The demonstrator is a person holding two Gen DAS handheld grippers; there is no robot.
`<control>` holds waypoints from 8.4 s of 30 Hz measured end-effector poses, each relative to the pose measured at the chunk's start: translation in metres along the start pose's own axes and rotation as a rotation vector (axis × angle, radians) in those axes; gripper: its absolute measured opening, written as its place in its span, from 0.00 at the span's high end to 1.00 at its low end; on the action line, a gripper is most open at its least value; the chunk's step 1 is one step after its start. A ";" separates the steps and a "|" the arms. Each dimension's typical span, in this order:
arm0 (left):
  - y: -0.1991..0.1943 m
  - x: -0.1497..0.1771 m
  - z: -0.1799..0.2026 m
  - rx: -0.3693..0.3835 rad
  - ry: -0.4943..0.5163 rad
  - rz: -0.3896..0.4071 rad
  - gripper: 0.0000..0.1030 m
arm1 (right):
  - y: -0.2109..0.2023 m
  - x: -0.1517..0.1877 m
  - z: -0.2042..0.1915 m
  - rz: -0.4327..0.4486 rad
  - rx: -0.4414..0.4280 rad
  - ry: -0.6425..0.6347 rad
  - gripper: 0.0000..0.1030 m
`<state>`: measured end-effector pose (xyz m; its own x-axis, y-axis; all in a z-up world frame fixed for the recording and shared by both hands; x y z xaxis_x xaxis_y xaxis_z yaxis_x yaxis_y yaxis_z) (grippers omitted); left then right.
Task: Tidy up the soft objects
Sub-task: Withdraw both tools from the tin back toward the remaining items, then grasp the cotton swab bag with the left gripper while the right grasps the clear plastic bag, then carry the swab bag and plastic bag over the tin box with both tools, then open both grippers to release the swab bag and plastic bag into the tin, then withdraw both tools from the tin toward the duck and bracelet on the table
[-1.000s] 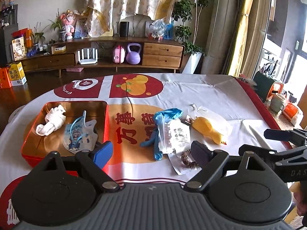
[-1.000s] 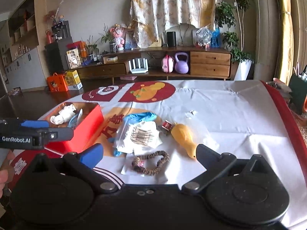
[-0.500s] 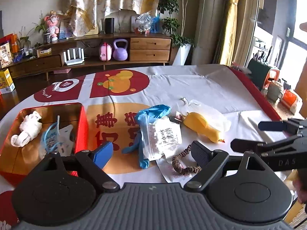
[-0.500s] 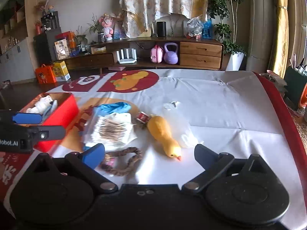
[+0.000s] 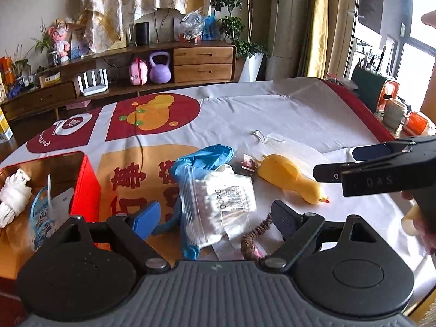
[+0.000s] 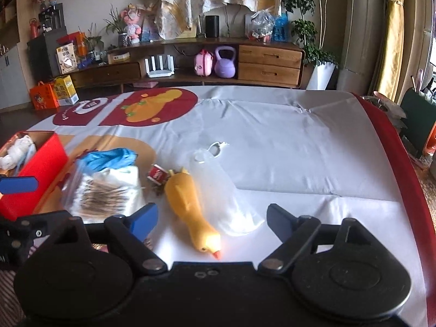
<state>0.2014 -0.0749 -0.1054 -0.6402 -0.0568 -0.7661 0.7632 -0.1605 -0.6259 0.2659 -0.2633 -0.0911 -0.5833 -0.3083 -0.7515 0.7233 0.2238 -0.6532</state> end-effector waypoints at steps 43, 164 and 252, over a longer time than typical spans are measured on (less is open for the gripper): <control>0.029 0.000 0.023 -0.041 0.125 0.022 0.78 | 0.011 -0.009 0.017 0.014 0.027 0.067 0.95; -0.038 -0.010 -0.231 -0.203 -0.202 -0.122 0.80 | 0.069 -0.113 -0.276 -0.092 -0.355 -0.097 0.82; -0.108 -0.015 -0.039 -0.023 -0.130 0.083 0.14 | -0.118 0.015 -0.071 0.134 -0.196 -0.025 0.00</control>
<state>0.1324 -0.0187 -0.0317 -0.5800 -0.1961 -0.7907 0.8146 -0.1275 -0.5659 0.1455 -0.2290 -0.0321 -0.4762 -0.2858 -0.8316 0.7065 0.4387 -0.5554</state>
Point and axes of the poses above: each gripper's, at about its wrist camera, not at the fingertips, and y roughly the way its jaws point, z to its right, x to its underside, the point moved 1 cm from there along y, roughly the way its jaws point, and after that the axes turned 9 degrees about -y, right-handed, at the moved point
